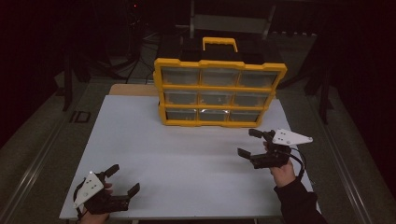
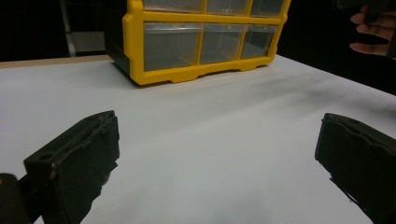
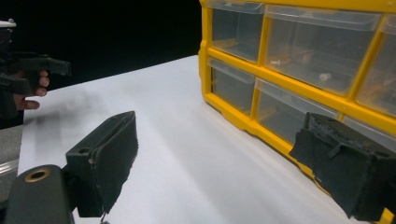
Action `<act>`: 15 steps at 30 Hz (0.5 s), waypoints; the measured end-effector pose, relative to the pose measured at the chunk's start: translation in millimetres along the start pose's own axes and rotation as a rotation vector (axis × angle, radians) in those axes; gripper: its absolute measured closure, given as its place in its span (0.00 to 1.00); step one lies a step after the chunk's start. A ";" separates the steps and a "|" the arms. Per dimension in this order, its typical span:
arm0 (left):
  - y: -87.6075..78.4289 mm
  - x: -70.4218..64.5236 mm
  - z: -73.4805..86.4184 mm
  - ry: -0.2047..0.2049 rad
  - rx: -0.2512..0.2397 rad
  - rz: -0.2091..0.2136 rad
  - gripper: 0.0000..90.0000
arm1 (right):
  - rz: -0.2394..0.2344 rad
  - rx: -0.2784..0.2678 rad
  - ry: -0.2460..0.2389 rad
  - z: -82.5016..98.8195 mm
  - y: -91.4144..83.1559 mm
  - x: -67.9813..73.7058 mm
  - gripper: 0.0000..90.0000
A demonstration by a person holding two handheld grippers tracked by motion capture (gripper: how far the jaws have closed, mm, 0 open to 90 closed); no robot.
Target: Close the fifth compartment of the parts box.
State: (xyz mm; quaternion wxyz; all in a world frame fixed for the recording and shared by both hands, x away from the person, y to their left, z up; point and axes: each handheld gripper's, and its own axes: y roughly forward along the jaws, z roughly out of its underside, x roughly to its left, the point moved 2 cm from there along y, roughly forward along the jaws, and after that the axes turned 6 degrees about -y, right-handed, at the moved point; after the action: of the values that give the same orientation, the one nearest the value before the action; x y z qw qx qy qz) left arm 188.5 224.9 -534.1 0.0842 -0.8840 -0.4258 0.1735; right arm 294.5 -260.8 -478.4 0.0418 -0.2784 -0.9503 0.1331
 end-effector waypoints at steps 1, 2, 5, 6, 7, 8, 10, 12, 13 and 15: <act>0.0 0.0 0.0 -0.001 0.000 0.001 0.00 | 0.002 0.001 -0.002 1.8 -3.0 0.2 0.13; 0.1 -0.1 0.0 -0.001 0.000 0.001 0.00 | 0.001 -0.003 0.003 3.5 -5.8 1.0 0.13; 0.2 -0.3 0.0 -0.001 -0.001 0.001 0.00 | 0.006 -0.003 0.000 9.7 -14.2 2.1 0.13; 0.2 -0.2 0.0 -0.001 -0.001 0.001 0.00 | 0.009 0.001 0.001 12.1 -16.6 2.9 0.13; 0.2 -0.2 0.0 -0.001 -0.001 0.000 0.00 | 0.014 0.006 -0.002 14.6 -18.9 3.4 0.13; 0.2 -0.3 0.0 0.000 -0.001 0.001 0.00 | 0.017 0.009 -0.002 17.1 -21.0 4.1 0.13; 0.3 -0.5 0.0 -0.001 -0.001 0.001 0.00 | 0.017 0.010 0.001 19.6 -23.4 4.7 0.13; 0.3 -0.6 0.0 -0.001 -0.001 0.002 0.00 | 0.022 0.008 0.006 27.0 -30.2 6.2 0.13; 0.4 -0.6 0.0 -0.001 -0.001 0.001 0.00 | 0.025 0.009 0.007 29.6 -32.3 6.5 0.14; 0.5 -0.5 0.1 -0.002 0.000 0.001 0.00 | 0.018 0.014 0.018 34.7 -35.6 7.5 0.14</act>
State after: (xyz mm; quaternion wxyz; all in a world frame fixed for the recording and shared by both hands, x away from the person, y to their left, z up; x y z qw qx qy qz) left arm 188.5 224.2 -534.2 0.0835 -0.8841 -0.4253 0.1744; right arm 264.4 -293.6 -501.8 0.0514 -0.2877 -0.9464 0.1377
